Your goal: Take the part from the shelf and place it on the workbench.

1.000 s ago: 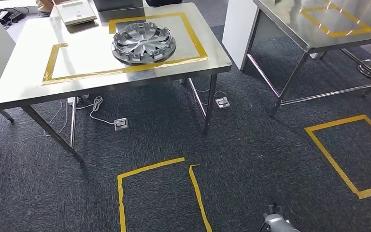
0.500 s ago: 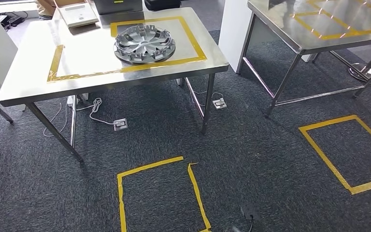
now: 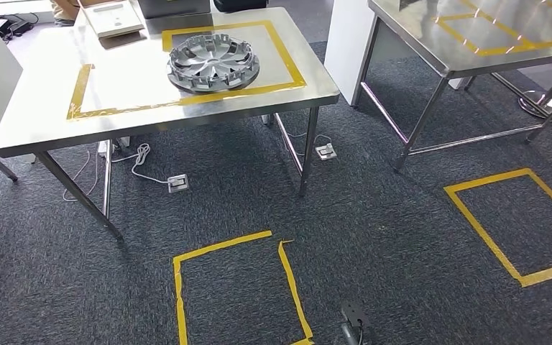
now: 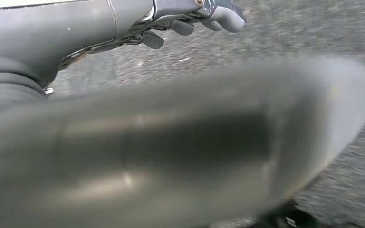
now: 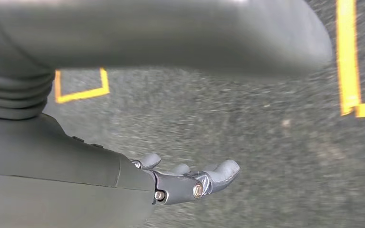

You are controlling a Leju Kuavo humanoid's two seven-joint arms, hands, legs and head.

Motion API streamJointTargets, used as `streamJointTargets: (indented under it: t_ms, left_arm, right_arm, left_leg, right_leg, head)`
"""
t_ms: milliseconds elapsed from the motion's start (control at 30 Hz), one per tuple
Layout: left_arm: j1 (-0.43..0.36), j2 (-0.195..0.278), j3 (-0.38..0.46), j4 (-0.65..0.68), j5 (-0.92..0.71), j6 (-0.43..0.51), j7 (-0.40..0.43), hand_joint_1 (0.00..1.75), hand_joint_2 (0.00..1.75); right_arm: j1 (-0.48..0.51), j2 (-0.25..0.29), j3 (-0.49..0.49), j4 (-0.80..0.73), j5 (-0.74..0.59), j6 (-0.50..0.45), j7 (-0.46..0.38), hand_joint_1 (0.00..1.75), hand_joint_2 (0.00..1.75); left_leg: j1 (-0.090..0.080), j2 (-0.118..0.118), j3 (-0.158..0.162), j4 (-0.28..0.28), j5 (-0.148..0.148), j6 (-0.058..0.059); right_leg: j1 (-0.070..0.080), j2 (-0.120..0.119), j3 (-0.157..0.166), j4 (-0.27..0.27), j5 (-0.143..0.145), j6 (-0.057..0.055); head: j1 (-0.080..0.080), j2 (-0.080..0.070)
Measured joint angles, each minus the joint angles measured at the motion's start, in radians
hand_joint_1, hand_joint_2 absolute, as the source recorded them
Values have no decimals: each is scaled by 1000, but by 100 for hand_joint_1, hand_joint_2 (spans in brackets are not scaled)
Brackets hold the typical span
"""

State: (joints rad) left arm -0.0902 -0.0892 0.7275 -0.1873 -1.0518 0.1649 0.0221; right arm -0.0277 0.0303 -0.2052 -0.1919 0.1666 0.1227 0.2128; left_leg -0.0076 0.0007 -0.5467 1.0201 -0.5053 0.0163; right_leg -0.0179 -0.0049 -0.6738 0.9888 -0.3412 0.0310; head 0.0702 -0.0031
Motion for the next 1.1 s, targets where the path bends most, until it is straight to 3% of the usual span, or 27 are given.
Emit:
streamJointTargets:
  t_ms: [133,167,233,300,333,367,400,467,533,667,733,800,833,867,900,1000,1067,1100]
  left_arm:
    - [20,2,1,1,3,6,34,0,0]
    - [22,2,1,1,4,7,39,0,0]
    - [25,1,2,2,6,11,44,0,0]
    - [30,2,3,2,6,14,39,0,0]
    - [32,2,3,2,6,14,33,0,0]
    - [34,2,3,2,4,14,24,0,0]
    - [35,1,3,2,3,14,14,0,0]
    - [34,1,3,1,-3,14,-3,0,0]
    - [31,1,3,0,-10,14,-15,0,0]
    - [13,-3,3,-1,-18,12,-29,0,0]
    - [5,-7,3,-1,-20,11,-34,0,0]
    - [0,-10,3,-1,-20,10,-36,0,0]
    - [0,-12,3,-1,-20,10,-36,0,0]
    - [-1,-13,3,-1,-20,10,-36,0,0]
    - [-1,-13,3,-1,-20,10,-35,0,0]
    - [-2,-13,3,-1,-20,11,-30,0,0]
    - [-2,-13,3,-1,-20,14,-22,0,0]
    - [0,-13,3,-1,-20,15,-16,0,0]
  right_arm:
    - [5,-9,0,5,-12,-11,31,0,0]
    - [6,-11,0,6,-13,-11,34,0,0]
    - [9,-14,0,8,-14,-9,35,0,0]
    - [12,-16,0,8,-14,-3,26,0,0]
    - [13,-16,0,8,-14,1,18,0,0]
    - [14,-16,0,8,-14,4,10,0,0]
    - [14,-16,0,9,-14,8,1,0,0]
    - [11,-14,0,9,-14,14,-17,0,0]
    - [5,-9,0,9,-12,19,-35,0,0]
    - [3,-2,0,9,-1,23,-55,0,0]
    - [2,1,0,9,4,24,-54,0,0]
    - [1,3,0,9,6,22,-48,0,0]
    - [1,3,0,9,7,20,-42,0,0]
    - [1,3,0,9,7,17,-35,0,0]
    - [2,3,0,9,7,14,-29,0,0]
    - [3,4,0,9,4,1,-9,0,0]
    - [4,5,0,9,3,-11,3,0,0]
    - [5,5,0,9,2,-17,7,0,0]
  left_leg:
    - [-2,2,4,-8,11,10]
    - [0,4,8,-17,20,15]
    - [8,9,11,-32,35,22]
    - [9,14,0,-29,39,22]
    - [9,19,-6,-25,40,20]
    - [11,23,-13,-20,40,17]
    - [13,28,-19,-14,40,12]
    - [17,37,-31,4,34,-4]
    - [16,44,-35,18,26,-24]
    - [20,47,-31,24,16,-52]
    - [21,25,-60,96,-41,-61]
    - [21,11,-106,223,-116,-62]
    - [21,8,-121,271,-136,-60]
    - [21,7,-120,284,-136,-57]
    - [20,4,-100,258,-119,-52]
    - [15,-34,12,60,-48,-34]
    - [8,-49,38,6,-38,-28]
    - [4,-42,37,5,-33,-24]
  right_leg:
    - [-3,1,3,-6,5,10]
    - [-3,1,0,4,-8,12]
    - [-3,4,-33,93,-81,11]
    - [-4,5,-80,234,-163,13]
    - [-5,4,-89,278,-183,15]
    - [-7,4,-79,285,-187,16]
    - [-10,1,-46,250,-175,18]
    - [-13,-19,42,126,-147,22]
    - [-12,-33,82,60,-140,11]
    - [-9,-16,74,58,-132,-26]
    - [-11,-8,68,56,-124,-40]
    - [-7,5,58,56,-116,-47]
    - [-5,13,53,56,-112,-49]
    - [-3,22,48,57,-108,-49]
    - [-1,32,45,57,-104,-47]
    - [0,62,36,57,-91,-37]
    - [-2,76,34,54,-82,-25]
    - [-2,83,34,50,-77,-18]
  head:
    - [0,0]
    - [1,0]
    - [7,0]
    - [11,0]
    - [12,0]
    - [12,0]
    - [12,0]
    - [14,0]
    - [17,0]
    - [16,0]
    - [15,0]
    - [14,0]
    - [14,0]
    - [14,0]
    - [14,0]
    - [14,0]
    - [15,0]
    - [15,0]
